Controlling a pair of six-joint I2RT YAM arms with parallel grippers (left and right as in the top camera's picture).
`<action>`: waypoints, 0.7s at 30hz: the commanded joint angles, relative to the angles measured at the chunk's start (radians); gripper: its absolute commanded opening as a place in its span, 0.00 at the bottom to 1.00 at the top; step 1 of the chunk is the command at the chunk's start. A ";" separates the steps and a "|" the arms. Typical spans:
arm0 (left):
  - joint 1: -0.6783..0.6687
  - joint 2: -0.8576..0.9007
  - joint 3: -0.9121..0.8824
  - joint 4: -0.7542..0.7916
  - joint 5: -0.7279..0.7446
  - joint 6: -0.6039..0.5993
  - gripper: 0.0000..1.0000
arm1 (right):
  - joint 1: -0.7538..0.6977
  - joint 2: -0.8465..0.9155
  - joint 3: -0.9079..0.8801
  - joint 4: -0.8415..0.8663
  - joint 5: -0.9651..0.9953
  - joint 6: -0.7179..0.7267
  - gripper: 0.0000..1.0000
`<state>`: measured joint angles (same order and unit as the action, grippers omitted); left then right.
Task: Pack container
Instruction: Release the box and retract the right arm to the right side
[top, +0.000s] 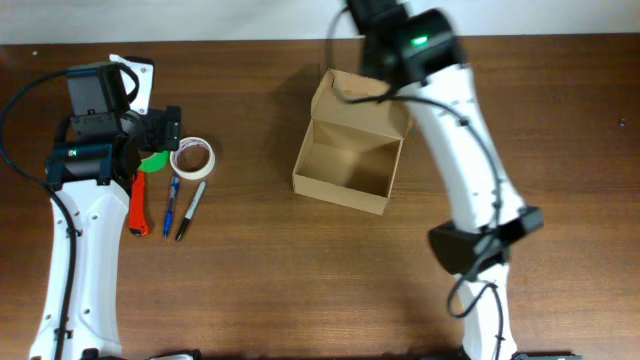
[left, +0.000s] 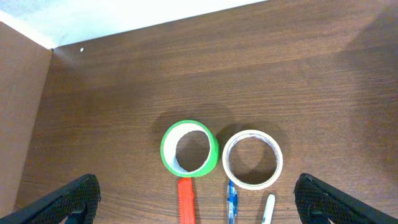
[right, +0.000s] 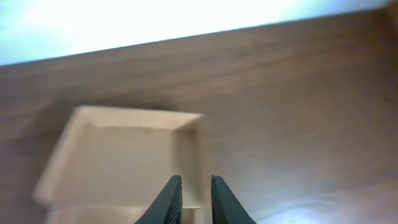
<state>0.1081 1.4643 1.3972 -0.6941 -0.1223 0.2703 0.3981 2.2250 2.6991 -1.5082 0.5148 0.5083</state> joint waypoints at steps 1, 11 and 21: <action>0.004 0.009 0.014 0.005 0.013 0.015 0.99 | -0.095 -0.156 -0.135 0.019 -0.047 -0.009 0.17; 0.004 0.010 0.014 0.005 0.013 0.015 0.99 | -0.235 -0.351 -0.732 -0.009 -0.181 -0.003 0.17; 0.004 0.010 0.014 0.005 0.013 0.015 1.00 | -0.229 -0.351 -1.132 0.319 -0.397 -0.061 0.06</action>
<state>0.1081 1.4643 1.3972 -0.6918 -0.1192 0.2703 0.1661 1.8847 1.6268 -1.2350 0.2234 0.4854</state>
